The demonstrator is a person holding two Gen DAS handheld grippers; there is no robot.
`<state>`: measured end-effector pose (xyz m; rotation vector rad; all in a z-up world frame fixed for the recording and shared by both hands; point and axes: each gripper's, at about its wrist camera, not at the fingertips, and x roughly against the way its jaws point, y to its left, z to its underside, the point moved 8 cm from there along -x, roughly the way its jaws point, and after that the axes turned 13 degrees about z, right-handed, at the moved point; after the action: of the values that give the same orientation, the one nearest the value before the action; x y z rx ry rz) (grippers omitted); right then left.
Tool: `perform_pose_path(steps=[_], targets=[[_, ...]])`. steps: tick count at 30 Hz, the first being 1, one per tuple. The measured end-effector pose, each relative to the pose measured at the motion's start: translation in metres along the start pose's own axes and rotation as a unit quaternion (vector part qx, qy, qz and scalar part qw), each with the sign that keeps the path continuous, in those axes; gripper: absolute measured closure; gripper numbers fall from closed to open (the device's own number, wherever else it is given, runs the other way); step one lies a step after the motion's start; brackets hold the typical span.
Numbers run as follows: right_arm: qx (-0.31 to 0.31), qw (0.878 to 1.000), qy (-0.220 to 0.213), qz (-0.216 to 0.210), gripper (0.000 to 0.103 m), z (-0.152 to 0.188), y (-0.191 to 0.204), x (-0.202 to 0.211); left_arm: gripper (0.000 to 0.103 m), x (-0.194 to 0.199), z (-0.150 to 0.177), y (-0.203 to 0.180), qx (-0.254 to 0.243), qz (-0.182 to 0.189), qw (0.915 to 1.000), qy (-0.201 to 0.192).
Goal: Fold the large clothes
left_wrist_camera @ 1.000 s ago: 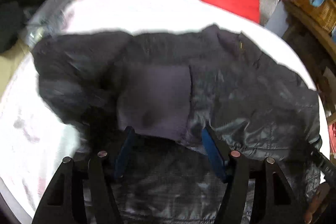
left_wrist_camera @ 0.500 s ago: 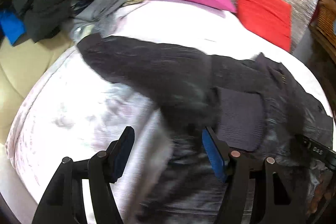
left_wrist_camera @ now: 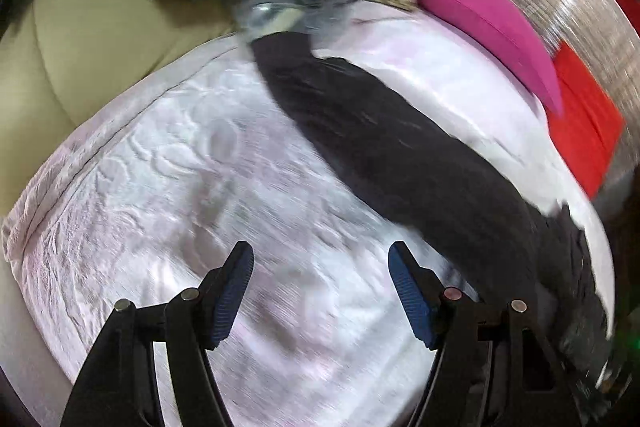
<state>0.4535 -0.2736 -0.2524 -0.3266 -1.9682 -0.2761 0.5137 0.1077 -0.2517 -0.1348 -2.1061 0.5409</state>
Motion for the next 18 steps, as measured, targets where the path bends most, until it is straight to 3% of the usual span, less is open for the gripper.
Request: perform_pose_path(steps=[3,6,8,14,18], targets=[[-0.024,0.997,-0.03,-0.072,0.047,0.002,-0.014,0.035,0.031,-0.007,-0.018,0.031,0.045,0.017,0.9989,0.002],[-0.041,0.99,-0.063,-0.123,0.031,0.012,-0.04,0.066,0.03,-0.018,-0.025,0.057,0.092,0.031,0.9953,0.002],[-0.054,0.986,-0.083,-0.133,0.03,0.017,-0.063,0.075,0.03,-0.027,-0.029,0.071,0.128,0.05,0.9906,0.004],[-0.098,0.979,-0.116,-0.135,0.03,0.019,-0.127,0.079,0.03,-0.055,-0.055,0.071,0.204,0.15,0.9672,-0.012],[-0.137,0.971,-0.113,-0.162,0.03,0.019,-0.149,0.066,0.03,-0.078,-0.075,0.061,0.205,0.151,0.9668,-0.018]])
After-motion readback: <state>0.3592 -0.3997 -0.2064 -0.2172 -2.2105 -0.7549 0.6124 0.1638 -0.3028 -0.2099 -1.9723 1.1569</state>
